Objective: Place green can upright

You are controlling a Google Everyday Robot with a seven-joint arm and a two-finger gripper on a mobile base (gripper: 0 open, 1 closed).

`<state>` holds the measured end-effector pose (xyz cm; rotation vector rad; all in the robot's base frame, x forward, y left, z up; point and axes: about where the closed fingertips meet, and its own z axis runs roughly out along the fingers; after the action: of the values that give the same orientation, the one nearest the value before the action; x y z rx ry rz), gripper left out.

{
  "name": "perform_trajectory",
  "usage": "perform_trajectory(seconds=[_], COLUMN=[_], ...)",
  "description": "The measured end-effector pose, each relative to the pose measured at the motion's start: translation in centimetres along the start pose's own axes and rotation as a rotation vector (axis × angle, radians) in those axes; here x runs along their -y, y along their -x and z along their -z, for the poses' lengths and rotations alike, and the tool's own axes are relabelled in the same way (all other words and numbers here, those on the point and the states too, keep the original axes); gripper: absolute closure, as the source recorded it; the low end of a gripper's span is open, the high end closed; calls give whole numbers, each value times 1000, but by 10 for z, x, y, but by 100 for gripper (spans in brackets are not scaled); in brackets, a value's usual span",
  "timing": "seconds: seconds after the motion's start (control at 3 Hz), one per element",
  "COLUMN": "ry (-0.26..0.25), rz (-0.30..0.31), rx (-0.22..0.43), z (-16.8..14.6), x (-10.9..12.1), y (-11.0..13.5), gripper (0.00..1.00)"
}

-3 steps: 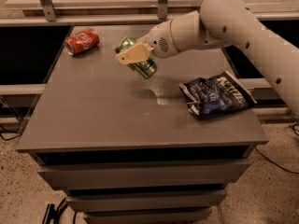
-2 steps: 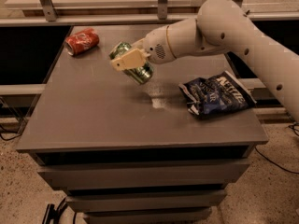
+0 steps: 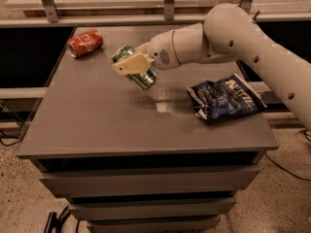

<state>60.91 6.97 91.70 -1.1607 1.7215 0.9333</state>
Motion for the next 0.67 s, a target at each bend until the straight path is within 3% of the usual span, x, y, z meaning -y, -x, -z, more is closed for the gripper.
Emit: perform_trajectory(seconds=[0.67], ry=[-17], rz=[-20], rx=[65], z=[-3], x=[-20], y=[3], gripper=[100])
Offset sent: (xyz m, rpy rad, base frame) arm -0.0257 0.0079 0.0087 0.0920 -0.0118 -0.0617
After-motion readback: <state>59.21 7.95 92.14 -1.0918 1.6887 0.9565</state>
